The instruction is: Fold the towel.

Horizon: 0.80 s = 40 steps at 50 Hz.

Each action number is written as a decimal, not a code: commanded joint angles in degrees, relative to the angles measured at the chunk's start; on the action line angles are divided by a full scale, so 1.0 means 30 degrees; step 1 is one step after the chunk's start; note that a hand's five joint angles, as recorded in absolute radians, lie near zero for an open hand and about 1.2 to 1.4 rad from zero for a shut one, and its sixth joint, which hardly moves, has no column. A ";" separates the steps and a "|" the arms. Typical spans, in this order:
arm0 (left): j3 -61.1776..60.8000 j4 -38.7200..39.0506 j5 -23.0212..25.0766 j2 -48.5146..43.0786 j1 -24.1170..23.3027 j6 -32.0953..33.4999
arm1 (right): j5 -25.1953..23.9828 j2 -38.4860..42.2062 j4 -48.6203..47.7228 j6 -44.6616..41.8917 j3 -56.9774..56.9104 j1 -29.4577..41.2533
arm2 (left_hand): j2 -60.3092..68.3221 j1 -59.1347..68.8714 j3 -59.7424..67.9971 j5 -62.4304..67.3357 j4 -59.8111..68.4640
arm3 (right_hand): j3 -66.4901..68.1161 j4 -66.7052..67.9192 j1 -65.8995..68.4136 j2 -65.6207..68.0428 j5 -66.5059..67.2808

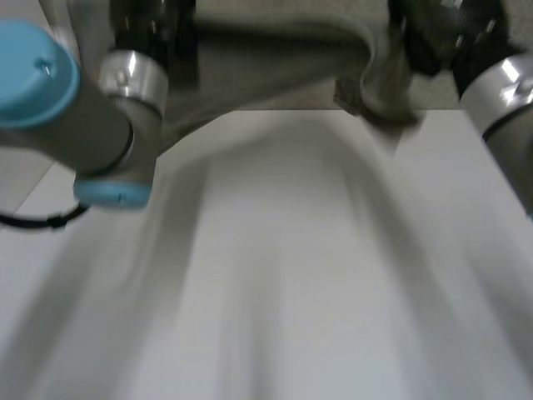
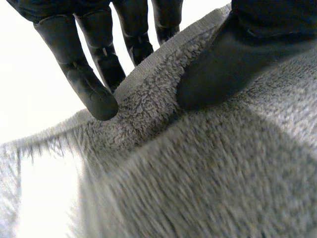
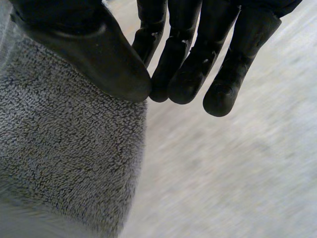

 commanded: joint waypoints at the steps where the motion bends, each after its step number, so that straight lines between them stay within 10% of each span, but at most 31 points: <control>1: -0.8081 -0.0658 0.0039 0.1756 0.0722 0.0080 | -0.1302 0.0294 0.1184 -0.1223 0.4791 -0.0087 | -0.2019 -0.0858 -0.2787 -0.4931 -0.2225 | 0.1190 0.1022 0.1225 0.1141 0.0858; 20: -1.3810 -0.0423 0.0068 0.1642 -0.0008 0.0139 | -0.1069 0.2463 0.2268 -0.2076 0.7261 -0.0146 | -0.2019 -0.0858 -0.2787 -0.4931 -0.2225 | 0.0817 0.0649 0.0852 0.0768 0.0485; 22: -1.3781 -0.0394 0.0068 0.1613 0.0021 0.0139 | -0.0981 0.2259 0.2385 -0.2018 0.7465 -0.0146 | -0.2019 -0.0858 -0.2787 -0.4931 -0.2225 | -1.1342 -1.1509 -1.1307 -1.1390 -1.1673; 25: -1.3781 -0.0306 0.0039 0.1554 0.0167 0.0110 | -0.0602 0.1704 0.2706 -0.2018 0.7845 -0.0146 | -0.2019 -0.0858 -0.2787 -0.4931 -0.2225 | -1.5656 -1.5824 -1.5621 -1.5705 -1.5988; 40: -1.3898 -0.0042 0.0039 0.1525 0.0724 -0.0037 | 0.1656 0.0119 0.4610 -0.1988 1.0686 -0.0291 | -0.2019 -0.0858 -0.2787 -0.4931 -0.2225 | -1.4995 -1.5162 -1.4960 -1.5043 -1.5326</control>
